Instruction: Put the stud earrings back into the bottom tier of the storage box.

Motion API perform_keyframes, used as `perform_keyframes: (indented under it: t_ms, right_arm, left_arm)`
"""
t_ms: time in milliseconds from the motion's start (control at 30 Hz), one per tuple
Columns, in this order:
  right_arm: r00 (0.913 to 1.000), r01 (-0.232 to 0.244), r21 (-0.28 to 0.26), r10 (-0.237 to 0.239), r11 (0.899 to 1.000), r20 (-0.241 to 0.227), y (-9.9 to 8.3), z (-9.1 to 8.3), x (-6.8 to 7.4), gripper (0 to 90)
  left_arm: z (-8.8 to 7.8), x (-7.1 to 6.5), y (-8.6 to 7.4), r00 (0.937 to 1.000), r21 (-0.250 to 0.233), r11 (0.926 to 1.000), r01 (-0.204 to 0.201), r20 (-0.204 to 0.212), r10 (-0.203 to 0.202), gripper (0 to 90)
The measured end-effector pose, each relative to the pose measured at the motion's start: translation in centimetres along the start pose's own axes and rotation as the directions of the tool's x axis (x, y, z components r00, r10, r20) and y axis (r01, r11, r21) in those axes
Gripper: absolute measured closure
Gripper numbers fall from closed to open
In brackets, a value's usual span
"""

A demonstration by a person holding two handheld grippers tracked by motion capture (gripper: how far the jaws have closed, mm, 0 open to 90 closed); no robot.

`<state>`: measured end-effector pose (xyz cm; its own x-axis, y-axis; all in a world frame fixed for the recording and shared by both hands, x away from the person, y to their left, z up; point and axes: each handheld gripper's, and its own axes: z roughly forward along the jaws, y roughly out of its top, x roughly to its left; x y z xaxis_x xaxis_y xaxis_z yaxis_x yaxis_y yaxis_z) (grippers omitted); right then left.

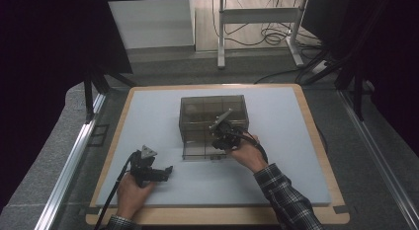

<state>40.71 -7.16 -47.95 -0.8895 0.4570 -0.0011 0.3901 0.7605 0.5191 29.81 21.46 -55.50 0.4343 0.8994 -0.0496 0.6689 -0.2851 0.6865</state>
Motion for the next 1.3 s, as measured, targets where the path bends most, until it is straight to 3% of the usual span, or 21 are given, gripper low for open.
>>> perform_keyframes:
  t_ms: [533,867,1300]
  right_arm:
    - [0.9998,-0.019,0.026,0.019,0.999,-0.002,-0.7,2.0,-0.9,80.9]
    - [0.9995,-0.031,0.005,0.031,1.000,-0.008,-0.7,1.4,-1.2,75.5]
    - [0.9997,-0.007,-0.037,0.007,0.999,-0.023,-0.9,0.4,-0.2,63.0]
  left_arm:
    - [0.0,0.0,0.0,1.0000,0.000,1.0000,0.005,0.001,-0.005,0.0]
    - [0.0,0.0,0.0,1.0000,0.000,1.0000,0.001,0.000,-0.001,0.0]
    - [0.0,0.0,0.0,1.0000,0.003,1.0000,-0.005,0.000,0.005,0.0]
